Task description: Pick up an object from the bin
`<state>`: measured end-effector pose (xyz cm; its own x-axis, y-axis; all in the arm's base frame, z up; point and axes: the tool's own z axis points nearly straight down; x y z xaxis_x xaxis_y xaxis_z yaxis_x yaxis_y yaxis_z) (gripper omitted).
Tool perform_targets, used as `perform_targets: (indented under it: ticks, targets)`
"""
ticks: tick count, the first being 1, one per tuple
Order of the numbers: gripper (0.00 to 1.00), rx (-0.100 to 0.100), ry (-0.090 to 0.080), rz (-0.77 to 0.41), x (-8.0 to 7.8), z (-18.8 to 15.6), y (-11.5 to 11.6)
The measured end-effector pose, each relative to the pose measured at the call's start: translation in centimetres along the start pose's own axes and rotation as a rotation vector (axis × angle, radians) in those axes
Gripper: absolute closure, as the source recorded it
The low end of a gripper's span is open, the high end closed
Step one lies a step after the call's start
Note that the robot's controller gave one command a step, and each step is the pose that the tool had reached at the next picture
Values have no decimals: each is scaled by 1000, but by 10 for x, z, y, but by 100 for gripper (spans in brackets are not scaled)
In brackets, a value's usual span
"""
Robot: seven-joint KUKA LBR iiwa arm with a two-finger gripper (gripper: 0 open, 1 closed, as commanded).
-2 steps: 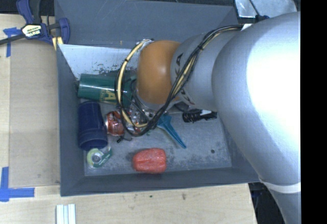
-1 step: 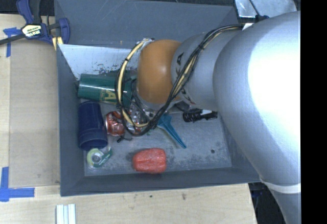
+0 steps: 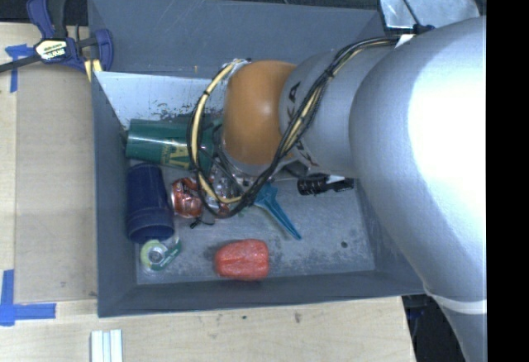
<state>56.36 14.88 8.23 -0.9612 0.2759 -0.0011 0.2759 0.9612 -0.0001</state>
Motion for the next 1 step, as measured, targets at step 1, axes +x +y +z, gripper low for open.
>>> perform_targets:
  ticks: [1]
  targets:
    - [100, 3, 5, 0, 1, -13, -1]
